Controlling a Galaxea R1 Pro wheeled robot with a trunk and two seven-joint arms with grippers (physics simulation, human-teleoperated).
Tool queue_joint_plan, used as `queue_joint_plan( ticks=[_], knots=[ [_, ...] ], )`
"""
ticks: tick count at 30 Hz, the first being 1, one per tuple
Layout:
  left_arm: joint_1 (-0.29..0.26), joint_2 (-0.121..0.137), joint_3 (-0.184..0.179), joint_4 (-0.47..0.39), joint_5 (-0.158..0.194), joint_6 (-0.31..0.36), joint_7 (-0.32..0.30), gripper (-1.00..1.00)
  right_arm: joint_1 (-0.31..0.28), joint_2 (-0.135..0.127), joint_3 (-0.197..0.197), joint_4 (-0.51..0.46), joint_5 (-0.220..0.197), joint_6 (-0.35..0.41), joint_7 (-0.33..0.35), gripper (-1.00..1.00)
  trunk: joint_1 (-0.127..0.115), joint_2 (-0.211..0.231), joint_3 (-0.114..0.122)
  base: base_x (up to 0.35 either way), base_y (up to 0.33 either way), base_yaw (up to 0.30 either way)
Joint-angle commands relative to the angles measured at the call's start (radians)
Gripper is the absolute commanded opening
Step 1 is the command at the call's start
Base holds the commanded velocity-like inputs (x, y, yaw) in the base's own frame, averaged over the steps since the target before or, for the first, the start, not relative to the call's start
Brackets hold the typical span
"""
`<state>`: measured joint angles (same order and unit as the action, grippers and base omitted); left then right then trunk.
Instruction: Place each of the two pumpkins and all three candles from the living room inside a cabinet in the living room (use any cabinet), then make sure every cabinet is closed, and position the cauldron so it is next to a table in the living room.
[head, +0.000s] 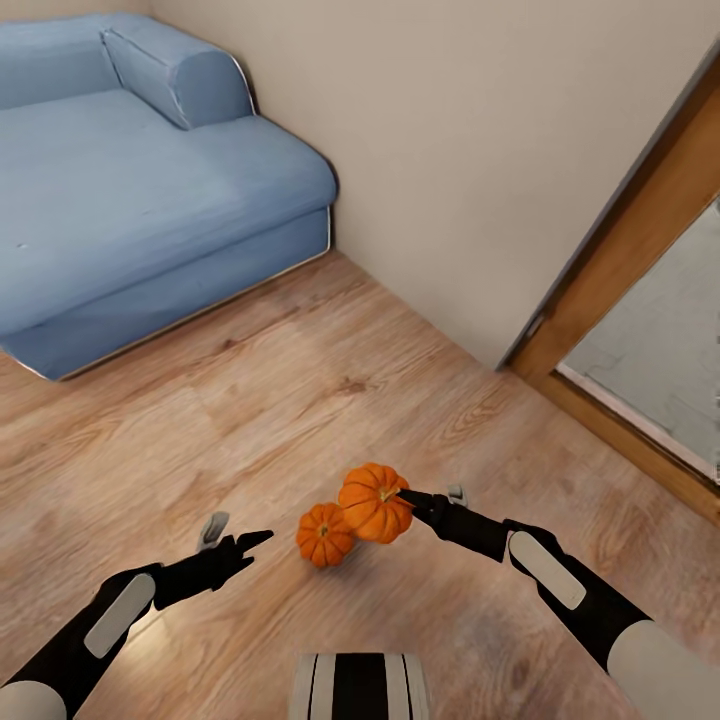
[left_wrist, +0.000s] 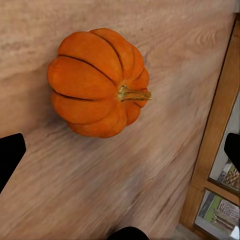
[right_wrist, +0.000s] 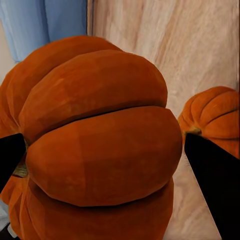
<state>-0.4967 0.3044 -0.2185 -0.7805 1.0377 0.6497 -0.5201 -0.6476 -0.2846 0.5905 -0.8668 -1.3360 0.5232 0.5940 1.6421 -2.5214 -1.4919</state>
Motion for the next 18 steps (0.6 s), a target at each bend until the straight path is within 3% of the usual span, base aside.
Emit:
queue_joint_plan(
  ticks=[1,9,18],
  knots=[
    [0.0,0.001,-0.002,0.0,0.007,0.004,0.0,1.0,-0.001,-0.001,0.003,0.0,-0.011,0.005,0.0,-1.0,0.0,-0.001,-0.004,0.0,0.0,-0.225],
    [0.0,0.005,-0.002,-0.002,0.007,0.004,0.0,1.0,-0.001,-0.001,0.003,0.0,-0.011,0.005,0.0,-1.0,0.004,-0.002,-0.027,0.0,0.0,-0.22],
    [0.0,0.005,-0.002,-0.002,0.007,0.004,-0.001,1.0,-0.001,-0.001,0.003,0.001,-0.014,0.005,0.0,-1.0,0.008,-0.005,-0.059,0.0,0.0,-0.078]
  ],
)
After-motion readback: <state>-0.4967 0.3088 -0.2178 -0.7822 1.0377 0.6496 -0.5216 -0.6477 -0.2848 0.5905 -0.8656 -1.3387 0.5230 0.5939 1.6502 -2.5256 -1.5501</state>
